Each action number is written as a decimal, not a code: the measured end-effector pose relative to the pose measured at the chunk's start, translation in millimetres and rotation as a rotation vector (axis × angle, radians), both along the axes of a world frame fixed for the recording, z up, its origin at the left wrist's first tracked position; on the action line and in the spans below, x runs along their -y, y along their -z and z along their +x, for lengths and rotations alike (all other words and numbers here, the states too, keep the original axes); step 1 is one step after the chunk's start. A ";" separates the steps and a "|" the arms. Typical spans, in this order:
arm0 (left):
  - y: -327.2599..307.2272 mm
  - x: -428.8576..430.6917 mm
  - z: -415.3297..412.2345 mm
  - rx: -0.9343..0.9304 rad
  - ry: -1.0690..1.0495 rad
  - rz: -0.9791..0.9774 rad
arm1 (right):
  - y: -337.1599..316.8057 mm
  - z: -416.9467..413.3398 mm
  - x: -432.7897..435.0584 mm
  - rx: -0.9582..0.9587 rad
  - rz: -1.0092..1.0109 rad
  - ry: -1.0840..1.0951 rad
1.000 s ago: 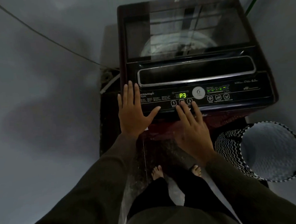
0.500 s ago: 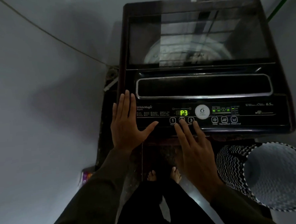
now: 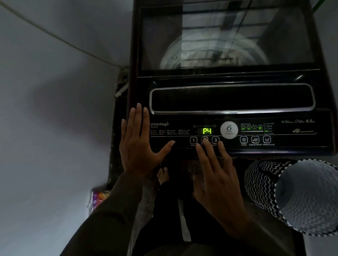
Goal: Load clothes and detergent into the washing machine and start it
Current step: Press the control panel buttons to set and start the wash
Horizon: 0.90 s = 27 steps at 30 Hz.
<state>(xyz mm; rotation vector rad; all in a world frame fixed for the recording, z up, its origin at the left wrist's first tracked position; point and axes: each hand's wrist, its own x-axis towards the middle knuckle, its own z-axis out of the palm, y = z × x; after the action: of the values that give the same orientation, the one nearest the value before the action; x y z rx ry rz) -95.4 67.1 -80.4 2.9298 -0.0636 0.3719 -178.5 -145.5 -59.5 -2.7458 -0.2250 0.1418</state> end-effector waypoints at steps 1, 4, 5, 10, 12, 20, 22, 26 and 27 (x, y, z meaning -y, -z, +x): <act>0.0 -0.2 0.1 -0.003 0.001 0.000 | -1.0 0.5 -0.8 -0.002 0.000 0.006; -0.3 -1.1 0.8 -0.018 0.001 0.001 | -4.6 2.5 -0.6 -0.011 -0.003 0.000; -0.4 -1.3 1.1 -0.021 0.003 0.003 | -5.4 3.3 0.0 -0.012 -0.003 -0.004; -1.5 -1.2 0.3 -0.027 0.008 0.009 | -3.9 3.4 1.8 -0.010 -0.040 -0.038; -1.2 -1.3 0.8 -0.022 0.009 0.004 | -0.8 3.5 3.9 -0.008 -0.066 -0.060; 0.0 -1.6 0.3 -0.016 0.010 0.004 | 0.4 4.7 5.9 -0.021 -0.073 -0.062; -0.2 -1.5 0.3 -0.021 0.010 0.003 | -1.1 3.7 3.3 -0.024 -0.052 -0.045; -0.4 -1.4 1.2 -0.026 0.011 0.003 | -3.6 3.6 -0.5 -0.026 -0.014 -0.015; -0.7 -1.1 1.0 -0.027 0.012 0.001 | -4.2 3.5 -0.8 -0.027 -0.012 -0.012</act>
<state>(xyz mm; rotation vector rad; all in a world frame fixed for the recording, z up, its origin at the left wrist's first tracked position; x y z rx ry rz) -94.4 68.1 -79.6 2.9337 -0.0782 0.3312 -175.1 -144.7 -55.4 -2.7528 -0.2347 0.1834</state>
